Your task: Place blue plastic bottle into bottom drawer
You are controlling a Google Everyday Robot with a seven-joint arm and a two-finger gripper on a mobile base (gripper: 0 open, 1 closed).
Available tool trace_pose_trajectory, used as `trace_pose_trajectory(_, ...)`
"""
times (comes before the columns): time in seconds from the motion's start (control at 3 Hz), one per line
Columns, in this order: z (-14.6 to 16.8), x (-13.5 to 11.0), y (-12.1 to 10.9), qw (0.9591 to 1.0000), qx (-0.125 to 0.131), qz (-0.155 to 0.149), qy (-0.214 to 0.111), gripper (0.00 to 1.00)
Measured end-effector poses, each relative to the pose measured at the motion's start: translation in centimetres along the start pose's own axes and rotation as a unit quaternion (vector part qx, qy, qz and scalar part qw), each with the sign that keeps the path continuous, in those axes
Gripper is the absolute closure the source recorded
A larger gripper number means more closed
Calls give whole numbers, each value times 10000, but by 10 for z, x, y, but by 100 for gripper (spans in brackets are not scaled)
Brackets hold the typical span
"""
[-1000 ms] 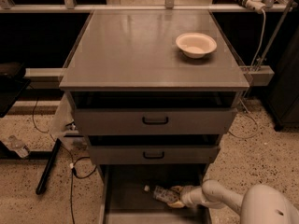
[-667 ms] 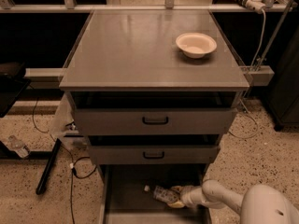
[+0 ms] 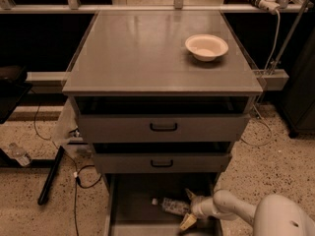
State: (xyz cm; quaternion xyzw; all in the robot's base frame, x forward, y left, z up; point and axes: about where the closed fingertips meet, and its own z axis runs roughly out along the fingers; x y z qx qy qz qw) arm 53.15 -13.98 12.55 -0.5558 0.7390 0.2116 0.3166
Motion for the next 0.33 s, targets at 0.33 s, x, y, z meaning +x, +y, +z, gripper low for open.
trace_pose_trajectory(0.33, 0, 0, 0, 10000, 0, 0, 0, 0)
